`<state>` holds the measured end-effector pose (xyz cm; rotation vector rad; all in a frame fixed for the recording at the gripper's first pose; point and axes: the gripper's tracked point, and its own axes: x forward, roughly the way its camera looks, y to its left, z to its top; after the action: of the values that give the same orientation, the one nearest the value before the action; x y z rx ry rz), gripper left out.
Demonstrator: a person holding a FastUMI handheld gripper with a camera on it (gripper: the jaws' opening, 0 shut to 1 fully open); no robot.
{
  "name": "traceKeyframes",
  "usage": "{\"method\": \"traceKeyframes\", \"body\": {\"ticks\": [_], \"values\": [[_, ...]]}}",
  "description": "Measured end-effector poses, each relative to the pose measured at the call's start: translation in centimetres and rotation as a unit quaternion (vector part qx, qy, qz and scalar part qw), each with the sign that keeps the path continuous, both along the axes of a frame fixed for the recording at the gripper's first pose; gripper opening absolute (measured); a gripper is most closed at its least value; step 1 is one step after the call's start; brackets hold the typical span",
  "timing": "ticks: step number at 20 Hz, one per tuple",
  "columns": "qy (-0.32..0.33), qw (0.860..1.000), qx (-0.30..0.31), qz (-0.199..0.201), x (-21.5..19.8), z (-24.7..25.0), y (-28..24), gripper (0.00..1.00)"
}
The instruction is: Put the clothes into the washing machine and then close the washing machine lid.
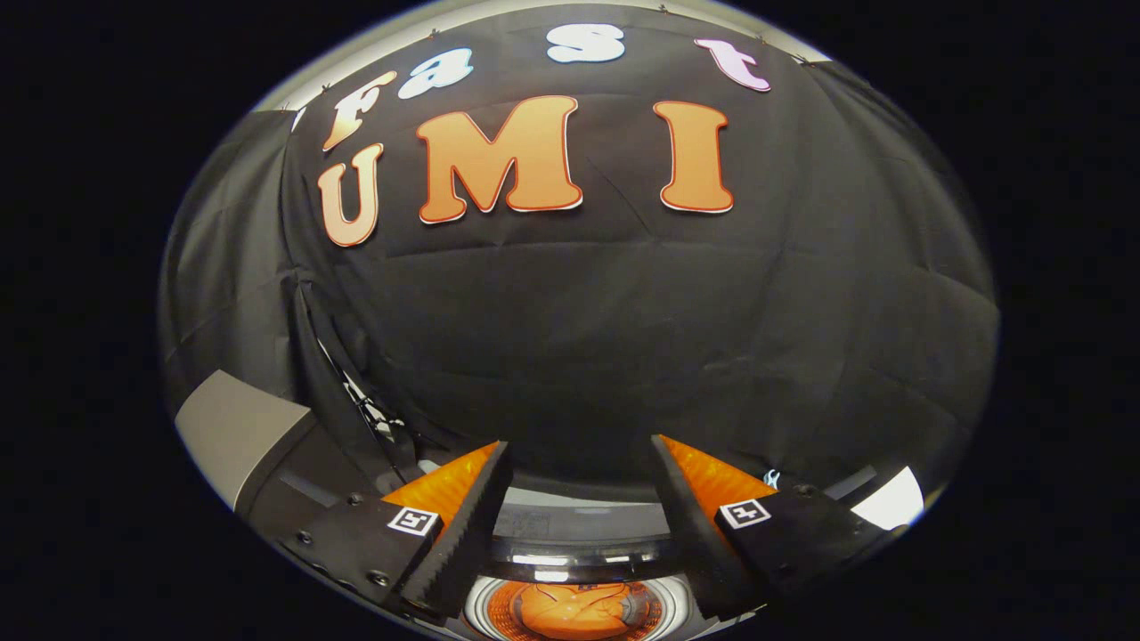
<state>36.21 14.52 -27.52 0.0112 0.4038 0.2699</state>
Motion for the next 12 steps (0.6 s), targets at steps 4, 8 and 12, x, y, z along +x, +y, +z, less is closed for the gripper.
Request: {"method": "traceKeyframes", "body": {"ticks": [4, 8, 12], "values": [[-0.006, 1.0, -0.004, -0.002, -2.3, -0.5, -0.4, 0.99], [-0.006, 1.0, -0.007, 0.002, -4.3, -1.2, -0.6, 0.99], [0.003, 1.0, -0.008, 0.004, -6.3, -2.1, -1.0, 0.99]]}}
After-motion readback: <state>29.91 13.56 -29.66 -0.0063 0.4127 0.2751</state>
